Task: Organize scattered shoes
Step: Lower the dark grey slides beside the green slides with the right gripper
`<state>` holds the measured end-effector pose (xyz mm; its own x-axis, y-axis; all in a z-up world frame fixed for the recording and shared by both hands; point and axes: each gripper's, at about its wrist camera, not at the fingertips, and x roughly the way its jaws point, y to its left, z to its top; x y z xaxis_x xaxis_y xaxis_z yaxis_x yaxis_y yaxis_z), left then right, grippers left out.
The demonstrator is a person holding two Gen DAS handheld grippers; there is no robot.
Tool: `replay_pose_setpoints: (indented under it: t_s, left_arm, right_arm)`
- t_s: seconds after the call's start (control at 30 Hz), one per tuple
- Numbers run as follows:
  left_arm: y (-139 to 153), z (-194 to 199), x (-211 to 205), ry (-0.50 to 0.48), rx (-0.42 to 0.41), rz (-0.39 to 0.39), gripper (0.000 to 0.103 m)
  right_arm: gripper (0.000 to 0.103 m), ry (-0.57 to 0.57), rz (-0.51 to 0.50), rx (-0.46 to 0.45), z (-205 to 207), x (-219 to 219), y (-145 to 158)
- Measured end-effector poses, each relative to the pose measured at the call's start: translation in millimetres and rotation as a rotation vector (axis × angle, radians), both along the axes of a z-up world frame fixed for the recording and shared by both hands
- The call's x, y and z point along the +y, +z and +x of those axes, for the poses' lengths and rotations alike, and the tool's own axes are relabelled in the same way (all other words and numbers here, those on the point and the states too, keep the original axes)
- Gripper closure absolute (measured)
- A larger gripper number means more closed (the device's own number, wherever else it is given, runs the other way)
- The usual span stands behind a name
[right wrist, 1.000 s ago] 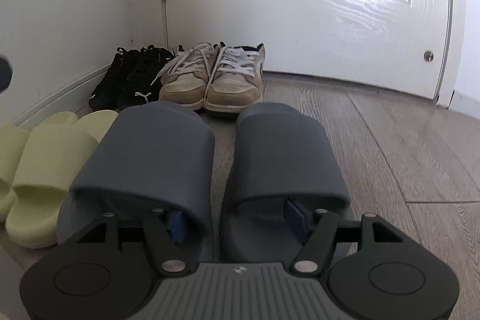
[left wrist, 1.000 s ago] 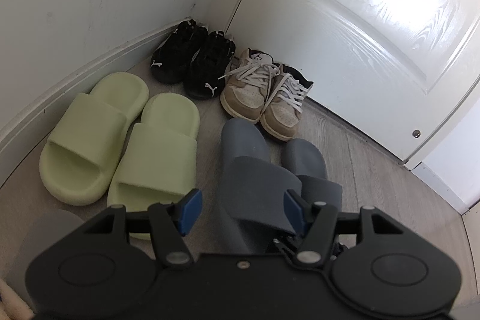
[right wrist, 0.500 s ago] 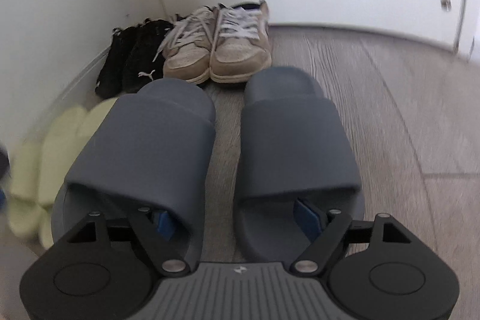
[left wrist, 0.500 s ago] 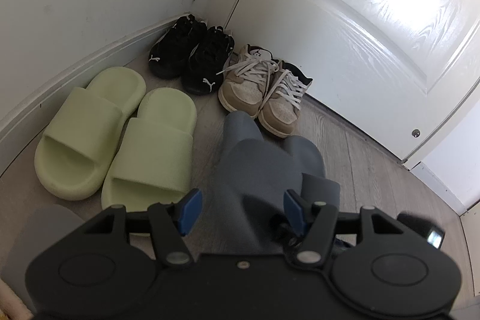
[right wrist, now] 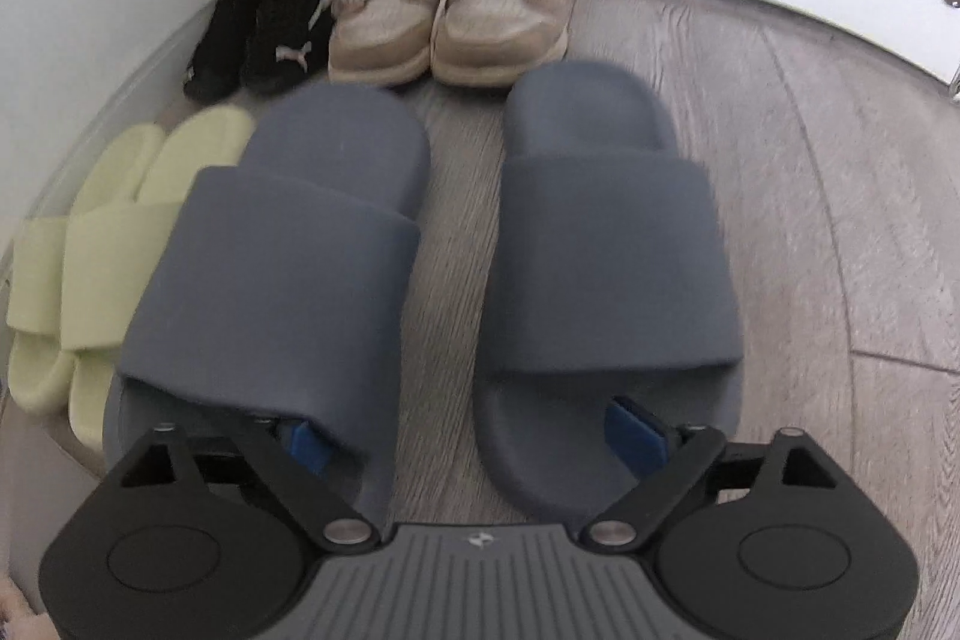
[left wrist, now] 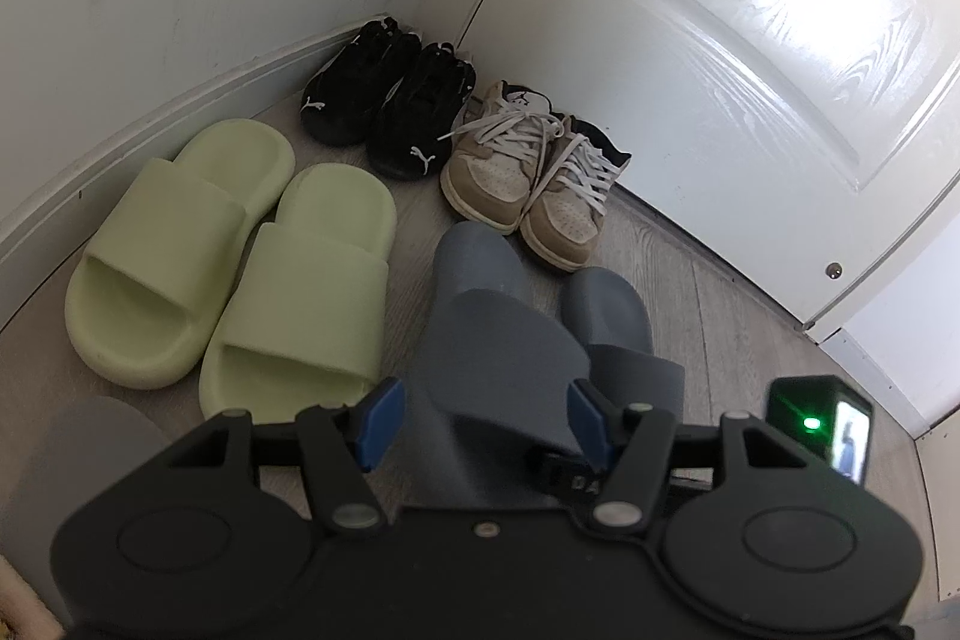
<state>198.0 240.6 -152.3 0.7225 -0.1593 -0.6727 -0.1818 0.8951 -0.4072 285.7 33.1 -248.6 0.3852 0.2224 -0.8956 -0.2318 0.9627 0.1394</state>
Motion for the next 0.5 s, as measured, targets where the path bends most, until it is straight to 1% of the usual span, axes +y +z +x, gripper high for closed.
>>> replay_pose_setpoints:
  t_s: [0.07, 0.17, 0.3, 0.4, 0.5]
  left_arm:
    - [0, 0, 0, -0.001, 0.003, 0.001, 0.042]
    - [-1, 0, -1, -0.004, 0.005, -0.001, 0.042]
    - [-1, 1, -1, -0.004, 0.014, -0.005, 0.042]
    - [-1, 1, 0, -0.002, 0.017, -0.008, 0.042]
    - [-1, 1, 0, -0.001, 0.017, -0.010, 0.042]
  right_arm:
    - [0.005, 0.011, 0.000, 0.024, 3, 2, -1]
    - [0.001, 0.048, 0.015, 0.094, 18, 4, -1]
    - [0.000, 0.124, 0.006, 0.153, 33, 10, -1]
    - [0.000, 0.203, -0.039, 0.218, 43, 18, -2]
    - [0.000, 0.245, -0.051, 0.261, 49, 20, -1]
